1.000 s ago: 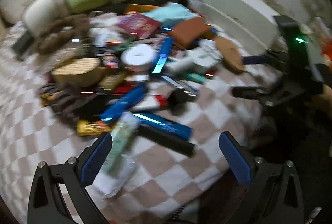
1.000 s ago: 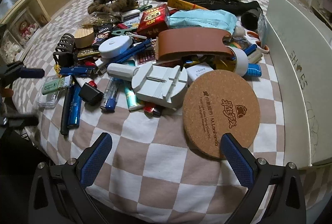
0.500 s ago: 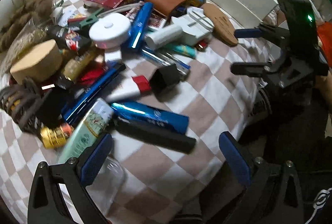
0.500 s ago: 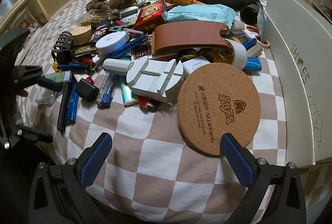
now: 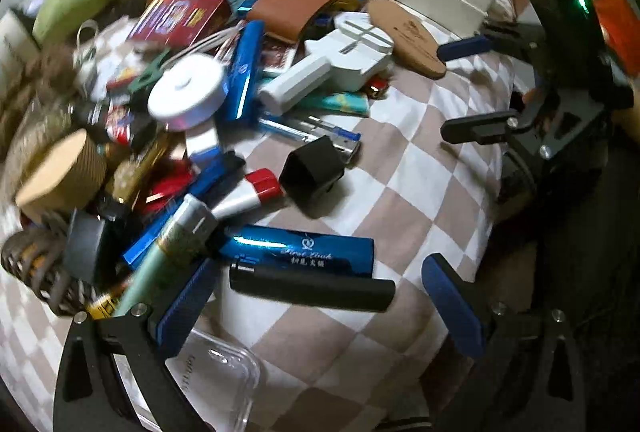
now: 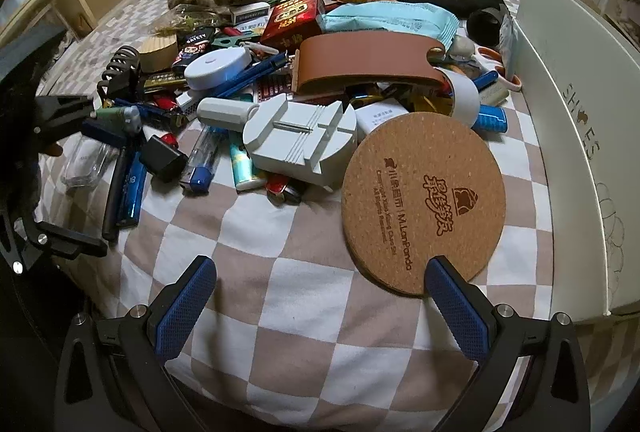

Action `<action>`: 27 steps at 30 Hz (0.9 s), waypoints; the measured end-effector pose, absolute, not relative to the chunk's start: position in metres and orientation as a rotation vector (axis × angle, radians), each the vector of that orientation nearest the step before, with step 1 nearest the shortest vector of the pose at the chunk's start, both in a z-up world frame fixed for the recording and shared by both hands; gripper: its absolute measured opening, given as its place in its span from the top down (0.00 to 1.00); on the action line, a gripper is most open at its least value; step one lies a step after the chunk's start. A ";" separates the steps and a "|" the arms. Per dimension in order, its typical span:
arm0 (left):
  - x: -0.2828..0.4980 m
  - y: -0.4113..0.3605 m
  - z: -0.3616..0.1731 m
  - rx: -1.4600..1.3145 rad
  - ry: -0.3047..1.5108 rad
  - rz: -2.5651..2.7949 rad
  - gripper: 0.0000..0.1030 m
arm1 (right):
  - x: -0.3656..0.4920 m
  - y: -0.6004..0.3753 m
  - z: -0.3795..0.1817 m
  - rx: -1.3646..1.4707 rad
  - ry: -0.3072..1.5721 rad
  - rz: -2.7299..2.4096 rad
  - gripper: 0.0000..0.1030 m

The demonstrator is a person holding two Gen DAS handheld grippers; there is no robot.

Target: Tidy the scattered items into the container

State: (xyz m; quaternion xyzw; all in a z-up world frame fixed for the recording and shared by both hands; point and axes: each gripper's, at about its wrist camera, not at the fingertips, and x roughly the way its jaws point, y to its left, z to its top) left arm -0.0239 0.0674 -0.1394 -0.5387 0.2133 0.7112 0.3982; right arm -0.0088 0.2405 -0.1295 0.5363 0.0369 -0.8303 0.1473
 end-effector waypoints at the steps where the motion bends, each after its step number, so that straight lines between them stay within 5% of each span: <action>1: -0.023 0.069 -0.142 -1.361 0.556 1.795 0.00 | -0.008 0.241 -0.130 1.544 0.107 -2.386 0.00; 9: -0.018 0.077 -0.158 -1.361 0.622 1.802 0.02 | -0.006 0.245 -0.131 1.539 0.086 -2.367 0.00; 11: -0.022 0.076 -0.157 -1.372 0.599 1.836 0.15 | -0.006 0.244 -0.132 1.542 0.095 -2.369 0.00; 14: -0.026 0.073 -0.155 -1.382 0.538 1.853 0.20 | -0.006 0.245 -0.134 1.572 0.103 -2.440 0.00; 22: -0.023 0.082 -0.157 -1.369 0.522 1.877 0.20 | -0.005 0.248 -0.139 1.625 0.117 -2.469 0.00; 27: -0.025 0.080 -0.150 -1.376 0.443 1.922 0.20 | -0.001 0.255 -0.130 1.592 -0.044 -2.446 0.00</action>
